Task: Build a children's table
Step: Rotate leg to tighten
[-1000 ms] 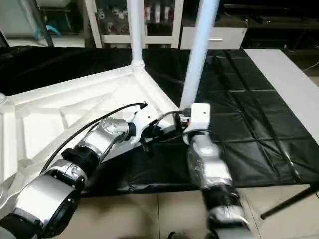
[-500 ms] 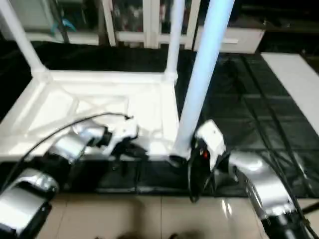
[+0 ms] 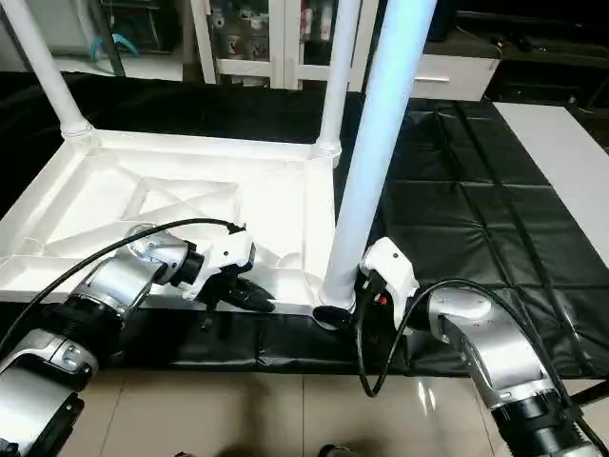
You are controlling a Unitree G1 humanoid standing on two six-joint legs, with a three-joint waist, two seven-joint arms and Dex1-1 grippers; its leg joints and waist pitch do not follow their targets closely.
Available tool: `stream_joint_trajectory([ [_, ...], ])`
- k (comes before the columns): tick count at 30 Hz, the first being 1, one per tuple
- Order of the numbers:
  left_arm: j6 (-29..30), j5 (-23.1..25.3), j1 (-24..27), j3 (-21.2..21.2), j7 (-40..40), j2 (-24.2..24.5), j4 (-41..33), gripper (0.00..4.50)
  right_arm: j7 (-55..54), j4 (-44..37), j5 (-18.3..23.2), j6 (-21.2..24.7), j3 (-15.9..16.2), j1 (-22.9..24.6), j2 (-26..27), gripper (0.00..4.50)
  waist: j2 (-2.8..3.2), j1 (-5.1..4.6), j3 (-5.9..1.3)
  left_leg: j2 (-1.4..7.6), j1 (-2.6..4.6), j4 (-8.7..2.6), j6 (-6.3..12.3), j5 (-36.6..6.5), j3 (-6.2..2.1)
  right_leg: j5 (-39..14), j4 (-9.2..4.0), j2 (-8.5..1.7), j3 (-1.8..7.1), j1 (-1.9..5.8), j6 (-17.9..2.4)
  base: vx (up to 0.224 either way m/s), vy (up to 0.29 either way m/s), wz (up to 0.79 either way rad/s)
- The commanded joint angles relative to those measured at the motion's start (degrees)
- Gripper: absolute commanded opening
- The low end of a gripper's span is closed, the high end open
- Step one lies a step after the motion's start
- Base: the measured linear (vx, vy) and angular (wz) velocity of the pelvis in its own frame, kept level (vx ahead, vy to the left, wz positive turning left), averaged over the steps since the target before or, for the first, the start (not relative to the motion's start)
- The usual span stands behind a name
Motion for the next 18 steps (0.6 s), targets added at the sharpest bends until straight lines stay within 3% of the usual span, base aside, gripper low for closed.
stream_joint_trajectory([
  [1,1.1,1.2,1.9,-3.6,-2.5,-0.1,0.7,0.00,0.4,-0.1,-0.3,-0.7,0.9,-0.6,0.2,3.70,-0.84,0.05,-3.15,1.06,0.31,-3.67,5.29,-9.7,-0.06,-13.6,-2.64,-1.91,1.43,3.32,-13.6,0.000,0.000,0.00],
  [10,2.9,1.0,2.5,-4.0,-3.1,0.4,-1.0,0.00,1.3,0.7,-0.3,-1.8,0.3,-0.6,1.3,3.08,-1.01,-0.08,-3.16,1.01,0.29,-3.55,5.48,-9.0,-0.05,-11.8,-2.37,-1.81,1.42,3.41,-14.3,0.000,0.000,0.00],
  [11,3.0,1.0,2.6,-4.0,-3.1,0.4,-1.1,0.00,0.8,1.1,-0.3,-2.1,-0.1,-0.7,1.7,2.87,-1.29,-0.14,-3.12,1.00,0.24,-3.55,5.56,-9.0,-0.03,-11.9,-2.40,-1.81,1.40,3.40,-14.3,0.000,0.000,0.00],
  [14,3.0,1.3,2.6,-3.4,-0.7,-0.1,-0.4,0.00,-8.3,5.8,-0.4,-3.5,-4.4,-3.3,7.0,2.81,-1.07,-0.41,-2.90,0.90,-0.09,-3.78,4.21,-11.1,-0.21,-16.4,-2.83,-1.99,1.37,3.26,-13.3,0.000,0.000,0.00],
  [15,2.8,1.4,2.3,-2.7,1.8,-1.0,0.5,0.00,-13.8,8.7,-0.3,-4.4,-6.9,-4.9,9.9,2.78,-1.09,-1.02,-2.74,0.84,-0.35,-4.06,2.86,-13.4,-0.45,-19.8,-3.06,-2.01,1.25,3.14,-12.2,0.000,0.000,0.00],
  [16,2.4,1.6,2.0,-2.2,3.9,-1.8,1.3,0.00,-16.9,10.1,-0.1,-4.9,-8.4,-5.7,11.6,2.73,-1.29,-1.39,-2.78,0.75,-0.13,-4.15,1.34,-15.5,-0.70,-23.1,-3.41,-1.96,1.07,3.15,-11.0,0.000,0.000,0.00],
  [18,2.5,1.8,1.3,-1.4,7.1,-3.1,2.8,0.00,-21.0,11.9,0.4,-5.3,-10.4,-6.7,13.9,2.69,-1.33,-1.78,-2.63,0.65,0.14,-4.08,0.58,-17.2,-0.72,-25.3,-3.69,-1.80,1.17,2.69,-10.0,0.000,0.000,0.00],
])
